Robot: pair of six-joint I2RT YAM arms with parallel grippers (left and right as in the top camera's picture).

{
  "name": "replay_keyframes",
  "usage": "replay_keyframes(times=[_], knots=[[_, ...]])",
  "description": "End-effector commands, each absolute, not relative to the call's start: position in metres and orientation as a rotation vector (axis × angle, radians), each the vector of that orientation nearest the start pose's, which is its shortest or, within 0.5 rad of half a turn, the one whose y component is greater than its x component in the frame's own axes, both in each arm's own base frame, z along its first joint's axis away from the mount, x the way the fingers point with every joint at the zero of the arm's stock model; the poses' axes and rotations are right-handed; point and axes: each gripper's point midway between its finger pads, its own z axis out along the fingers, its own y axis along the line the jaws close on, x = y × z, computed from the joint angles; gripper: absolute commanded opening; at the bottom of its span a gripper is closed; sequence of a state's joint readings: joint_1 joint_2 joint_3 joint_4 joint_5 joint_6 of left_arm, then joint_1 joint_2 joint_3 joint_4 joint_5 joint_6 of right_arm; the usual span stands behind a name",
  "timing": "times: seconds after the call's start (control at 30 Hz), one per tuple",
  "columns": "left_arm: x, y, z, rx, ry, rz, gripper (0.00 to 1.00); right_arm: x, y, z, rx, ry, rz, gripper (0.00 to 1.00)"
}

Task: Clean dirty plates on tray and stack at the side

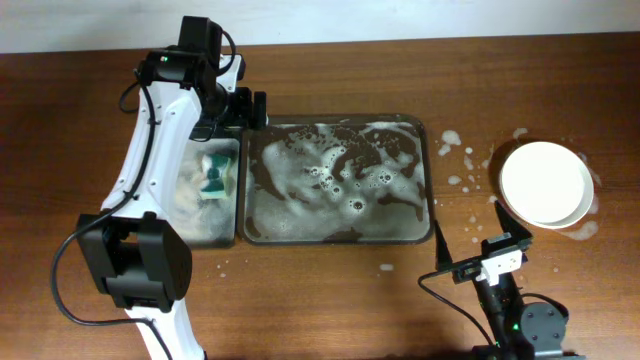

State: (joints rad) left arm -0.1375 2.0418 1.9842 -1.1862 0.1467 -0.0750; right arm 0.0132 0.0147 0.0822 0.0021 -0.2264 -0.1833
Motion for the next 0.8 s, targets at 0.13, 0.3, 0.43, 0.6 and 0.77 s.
replay_keyframes(times=[0.13, 0.3, 0.43, 0.6, 0.77], knots=[[0.459, -0.09, 0.171, 0.125, 2.799, -0.266, 0.99, 0.243, 0.039, 0.179, -0.308, 1.525, 0.033, 0.98], [0.459, -0.09, 0.171, 0.125, 2.8, -0.266, 0.99, 0.243, 0.042, 0.156, -0.318, 1.617, 0.066, 0.98], [0.459, -0.09, 0.171, 0.125, 2.799, -0.266, 0.99, 0.243, 0.042, 0.156, -0.318, 1.618, 0.066, 0.98], [0.459, -0.09, 0.171, 0.125, 2.799, -0.266, 0.99, 0.243, 0.042, 0.156, -0.318, 1.618, 0.066, 0.98], [0.461, -0.08, 0.17, 0.123, 2.799, -0.187, 0.99, 0.243, 0.042, 0.156, -0.318, 1.618, 0.066, 0.98]])
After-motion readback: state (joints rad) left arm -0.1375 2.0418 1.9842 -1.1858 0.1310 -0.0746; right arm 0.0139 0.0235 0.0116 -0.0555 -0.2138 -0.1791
